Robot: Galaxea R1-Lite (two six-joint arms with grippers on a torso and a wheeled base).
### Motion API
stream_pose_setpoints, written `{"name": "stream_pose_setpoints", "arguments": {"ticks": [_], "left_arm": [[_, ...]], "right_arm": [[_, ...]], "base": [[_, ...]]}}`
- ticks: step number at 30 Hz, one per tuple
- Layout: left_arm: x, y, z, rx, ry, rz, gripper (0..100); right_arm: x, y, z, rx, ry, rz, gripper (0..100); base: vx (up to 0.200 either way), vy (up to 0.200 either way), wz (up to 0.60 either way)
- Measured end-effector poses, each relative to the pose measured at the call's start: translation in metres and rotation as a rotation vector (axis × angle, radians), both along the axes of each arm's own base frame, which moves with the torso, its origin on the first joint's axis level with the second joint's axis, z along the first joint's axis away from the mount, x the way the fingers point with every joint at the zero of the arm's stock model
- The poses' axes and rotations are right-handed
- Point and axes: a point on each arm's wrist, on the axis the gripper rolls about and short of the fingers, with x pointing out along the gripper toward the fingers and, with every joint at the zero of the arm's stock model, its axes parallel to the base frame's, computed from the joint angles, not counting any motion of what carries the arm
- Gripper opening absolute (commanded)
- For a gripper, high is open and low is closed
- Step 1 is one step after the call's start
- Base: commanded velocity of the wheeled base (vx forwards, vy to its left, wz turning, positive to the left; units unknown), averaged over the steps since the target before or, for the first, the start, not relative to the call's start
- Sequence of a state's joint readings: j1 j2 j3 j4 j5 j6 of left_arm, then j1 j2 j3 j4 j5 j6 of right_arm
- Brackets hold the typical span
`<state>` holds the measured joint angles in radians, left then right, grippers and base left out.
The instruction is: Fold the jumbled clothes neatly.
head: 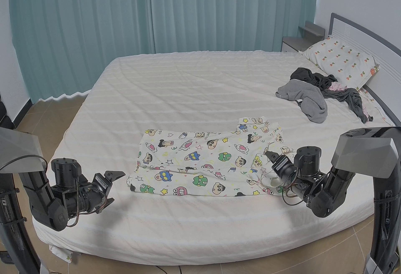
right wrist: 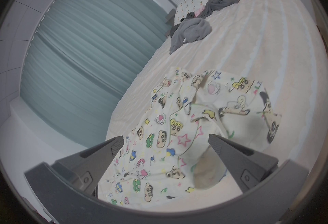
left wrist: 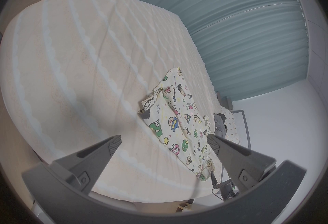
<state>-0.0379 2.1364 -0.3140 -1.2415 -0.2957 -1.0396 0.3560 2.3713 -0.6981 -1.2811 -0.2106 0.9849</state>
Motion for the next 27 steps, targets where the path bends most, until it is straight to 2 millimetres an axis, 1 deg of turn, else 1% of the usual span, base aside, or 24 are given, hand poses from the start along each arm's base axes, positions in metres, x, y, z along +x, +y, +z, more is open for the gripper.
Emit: {"name": "stream_pose_setpoints", "arguments": {"ticks": [5, 12, 21, 26, 27], "left_arm": [[0.000, 0.000, -0.001, 0.003, 0.004, 0.002, 100], [0.000, -0.001, -0.002, 0.007, 0.008, 0.000, 100], [0.000, -0.003, -0.005, 0.021, 0.014, 0.005, 100], [0.000, -0.004, -0.003, 0.018, -0.029, 0.004, 100], [0.000, -0.004, -0.003, 0.018, -0.041, 0.004, 100]], "right_arm": [[0.000, -0.008, -0.008, -0.063, 0.017, -0.047, 100], [-0.007, -0.014, -0.020, -0.105, 0.072, -0.057, 100], [-0.010, -0.013, -0.028, -0.103, 0.099, -0.042, 100], [-0.012, -0.013, -0.030, -0.097, 0.110, -0.039, 100], [-0.012, -0.013, -0.030, -0.096, 0.111, -0.038, 0]], "base": [[0.000, 0.000, 0.00], [0.000, 0.000, 0.00], [0.000, 0.000, 0.00], [0.000, 0.000, 0.00], [0.000, 0.000, 0.00]]}}
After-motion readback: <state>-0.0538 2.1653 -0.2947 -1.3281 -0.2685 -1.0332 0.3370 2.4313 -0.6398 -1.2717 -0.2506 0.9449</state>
